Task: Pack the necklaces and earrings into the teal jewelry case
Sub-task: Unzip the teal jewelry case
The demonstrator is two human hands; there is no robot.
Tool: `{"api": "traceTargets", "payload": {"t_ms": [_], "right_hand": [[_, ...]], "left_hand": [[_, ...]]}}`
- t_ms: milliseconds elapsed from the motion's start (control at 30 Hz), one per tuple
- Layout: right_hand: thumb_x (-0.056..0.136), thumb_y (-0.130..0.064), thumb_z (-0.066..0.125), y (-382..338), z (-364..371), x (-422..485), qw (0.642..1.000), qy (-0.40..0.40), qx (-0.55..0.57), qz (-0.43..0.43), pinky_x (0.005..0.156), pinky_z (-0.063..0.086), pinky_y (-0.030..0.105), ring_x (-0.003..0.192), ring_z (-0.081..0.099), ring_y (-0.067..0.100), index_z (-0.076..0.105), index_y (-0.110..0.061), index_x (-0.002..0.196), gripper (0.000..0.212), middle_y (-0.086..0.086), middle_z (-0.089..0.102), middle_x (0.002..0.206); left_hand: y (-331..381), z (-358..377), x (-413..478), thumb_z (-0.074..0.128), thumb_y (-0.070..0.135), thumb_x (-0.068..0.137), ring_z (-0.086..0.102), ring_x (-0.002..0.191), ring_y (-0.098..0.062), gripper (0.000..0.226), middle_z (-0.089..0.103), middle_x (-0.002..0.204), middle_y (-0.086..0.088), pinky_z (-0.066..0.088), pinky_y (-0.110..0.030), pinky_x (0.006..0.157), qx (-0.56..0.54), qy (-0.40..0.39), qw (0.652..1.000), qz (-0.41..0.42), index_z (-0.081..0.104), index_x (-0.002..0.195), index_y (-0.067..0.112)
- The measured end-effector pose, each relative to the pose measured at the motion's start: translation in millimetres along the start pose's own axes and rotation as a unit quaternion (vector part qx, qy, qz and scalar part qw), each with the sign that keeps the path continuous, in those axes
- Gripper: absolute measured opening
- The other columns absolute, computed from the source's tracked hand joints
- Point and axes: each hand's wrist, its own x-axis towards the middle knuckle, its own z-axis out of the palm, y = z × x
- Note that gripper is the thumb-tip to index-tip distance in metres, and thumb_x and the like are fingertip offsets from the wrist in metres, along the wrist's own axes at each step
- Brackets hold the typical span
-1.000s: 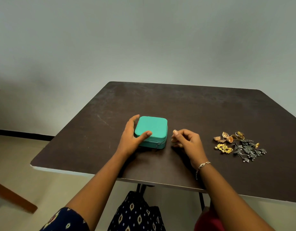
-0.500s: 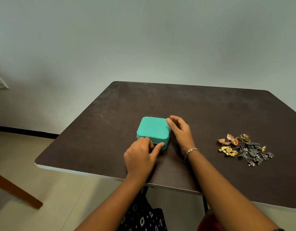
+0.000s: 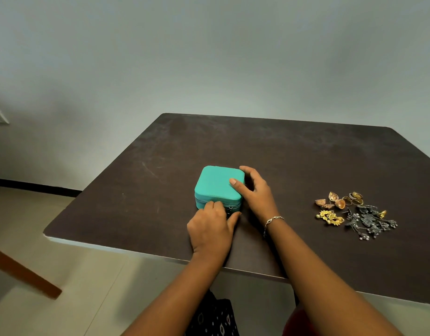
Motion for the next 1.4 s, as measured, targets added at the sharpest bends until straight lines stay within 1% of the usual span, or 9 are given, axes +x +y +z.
{"api": "traceTargets", "payload": {"t_ms": [167, 300, 367, 433, 500, 667, 867, 1200, 1400], "right_hand": [[0.082, -0.03, 0.065, 0, 1, 1, 1.0, -0.004, -0.002, 0.0, 0.091, 0.048, 0.028, 0.106, 0.054, 0.011, 0.05, -0.016, 0.125, 0.048, -0.001, 0.058, 0.117], [0.083, -0.03, 0.065, -2, 0, 0, 1.0, -0.007, -0.004, -0.003, 0.088, 0.046, 0.025, 0.105, 0.052, 0.009, 0.05, -0.017, 0.126, 0.048, -0.005, 0.056, 0.114], [0.083, -0.03, 0.064, -2, 0, 0, 1.0, -0.012, -0.007, -0.003, 0.088, 0.046, 0.024, 0.105, 0.052, 0.009, 0.049, -0.017, 0.126, 0.048, -0.005, 0.055, 0.115], [0.083, -0.03, 0.064, -2, -1, 0, 1.0, -0.015, -0.01, -0.003, 0.088, 0.046, 0.025, 0.105, 0.052, 0.009, 0.049, -0.017, 0.126, 0.048, -0.005, 0.055, 0.116], [0.083, -0.03, 0.064, -2, -1, 0, 1.0, -0.016, -0.011, -0.004, 0.088, 0.047, 0.025, 0.106, 0.052, 0.01, 0.049, -0.016, 0.127, 0.048, -0.003, 0.056, 0.117], [0.083, -0.029, 0.064, -3, -1, -1, 1.0, -0.017, -0.01, -0.005, 0.08, 0.044, 0.015, 0.105, 0.051, 0.009, 0.049, -0.017, 0.127, 0.047, -0.005, 0.054, 0.114], [0.083, -0.028, 0.064, -1, -1, -1, 1.0, -0.014, -0.017, -0.01, 0.082, 0.043, 0.019, 0.105, 0.053, 0.01, 0.05, -0.017, 0.126, 0.047, -0.004, 0.056, 0.115], [0.082, -0.026, 0.066, 0, -1, 0, 1.0, -0.015, -0.015, -0.01, 0.09, 0.043, 0.024, 0.108, 0.053, 0.012, 0.051, -0.017, 0.125, 0.046, -0.003, 0.057, 0.116], [0.083, -0.025, 0.065, 0, -2, 0, 0.999, -0.023, -0.018, -0.012, 0.09, 0.042, 0.025, 0.107, 0.051, 0.011, 0.05, -0.018, 0.126, 0.046, -0.005, 0.055, 0.116]], "left_hand": [[4, -1, -1, 0.089, 0.039, 0.044, 0.049, 0.033, -0.015, 0.041, 0.054, 0.046, 0.002, 0.028, -0.018, 0.03, 0.005, 0.013, 1.0, 0.007, 0.055, 0.048, 0.017], [4, -2, -3, 0.088, 0.034, 0.049, 0.05, 0.035, -0.014, 0.036, 0.056, 0.048, 0.003, 0.025, -0.019, 0.032, -0.028, 0.007, 1.0, 0.006, 0.056, 0.05, 0.017], [3, -2, -6, 0.081, 0.031, 0.063, 0.056, 0.044, -0.018, 0.029, 0.061, 0.058, 0.0, 0.03, -0.022, 0.039, -0.061, -0.008, 0.998, -0.013, 0.058, 0.06, 0.015], [4, -5, -7, 0.066, 0.03, 0.08, 0.061, 0.064, -0.024, 0.02, 0.065, 0.077, -0.004, 0.035, -0.028, 0.05, -0.11, -0.033, 0.992, -0.05, 0.059, 0.075, 0.012], [3, -8, -10, 0.056, 0.03, 0.088, 0.058, 0.073, -0.019, 0.016, 0.063, 0.086, -0.001, 0.033, -0.026, 0.055, -0.145, -0.041, 0.986, -0.067, 0.056, 0.084, 0.014], [-1, -15, -12, 0.054, 0.031, 0.09, 0.046, 0.069, -0.01, 0.015, 0.06, 0.083, 0.005, 0.028, -0.024, 0.052, -0.201, -0.05, 0.97, -0.127, 0.053, 0.082, 0.019], [-8, -19, -11, 0.054, 0.029, 0.09, 0.049, 0.071, -0.01, 0.015, 0.055, 0.08, 0.009, 0.035, -0.024, 0.056, -0.219, -0.066, 0.964, -0.137, 0.049, 0.079, 0.02], [-33, -28, -8, 0.052, 0.028, 0.091, 0.053, 0.066, -0.015, 0.015, 0.056, 0.077, 0.005, 0.038, -0.028, 0.055, -0.15, -0.044, 0.979, -0.132, 0.052, 0.081, 0.017], [-54, -31, 3, 0.053, 0.029, 0.09, 0.047, 0.063, -0.012, 0.018, 0.053, 0.073, 0.007, 0.031, -0.027, 0.054, -0.118, -0.04, 0.981, -0.151, 0.047, 0.076, 0.02]]}}
